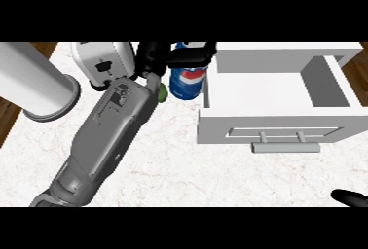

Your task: Pick up the can, place it into the drawer and close the drawer

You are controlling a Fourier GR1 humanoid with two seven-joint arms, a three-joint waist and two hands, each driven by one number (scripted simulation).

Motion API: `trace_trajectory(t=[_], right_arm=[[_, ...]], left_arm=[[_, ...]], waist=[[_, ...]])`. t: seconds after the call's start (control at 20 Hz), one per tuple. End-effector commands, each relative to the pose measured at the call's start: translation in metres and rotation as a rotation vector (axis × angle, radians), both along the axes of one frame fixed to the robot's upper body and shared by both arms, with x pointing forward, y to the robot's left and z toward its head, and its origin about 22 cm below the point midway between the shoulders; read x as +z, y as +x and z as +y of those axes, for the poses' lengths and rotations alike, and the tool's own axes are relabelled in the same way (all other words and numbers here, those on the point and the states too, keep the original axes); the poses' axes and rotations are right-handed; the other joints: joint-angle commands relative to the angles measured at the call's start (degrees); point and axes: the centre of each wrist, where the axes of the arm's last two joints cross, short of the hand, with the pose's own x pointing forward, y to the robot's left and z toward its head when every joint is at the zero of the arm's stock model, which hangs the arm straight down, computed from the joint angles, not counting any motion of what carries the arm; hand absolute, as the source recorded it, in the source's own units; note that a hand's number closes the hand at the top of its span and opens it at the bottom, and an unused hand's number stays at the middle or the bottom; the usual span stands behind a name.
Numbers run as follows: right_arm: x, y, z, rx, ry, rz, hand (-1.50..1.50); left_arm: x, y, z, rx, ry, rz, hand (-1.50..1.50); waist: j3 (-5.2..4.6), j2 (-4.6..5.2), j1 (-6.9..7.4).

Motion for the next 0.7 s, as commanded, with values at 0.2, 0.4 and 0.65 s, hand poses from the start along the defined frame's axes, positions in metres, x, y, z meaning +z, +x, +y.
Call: trace_trajectory(t=[0.2,0.4,0.65], right_arm=[[-0.005,0.007,-0.013,-0.015,0.006,-0.021,-1.5],[0.003,0.006,0.003,0.011,0.011,-0.009,-1.5],[-0.004,-0.001,-0.002,0.019,0.005,-0.032,-1.5]], left_arm=[[0.067,0.009,-0.049,-0.015,0.051,0.005,1.5],[0.079,0.015,-0.068,0.007,0.071,-0.02,1.5],[0.089,0.021,-0.078,-0.004,0.094,0.013,1.5]], waist=[[0.03,0.19,-0.52],[0.02,0.44,-1.55],[0.05,0.43,-1.91]])
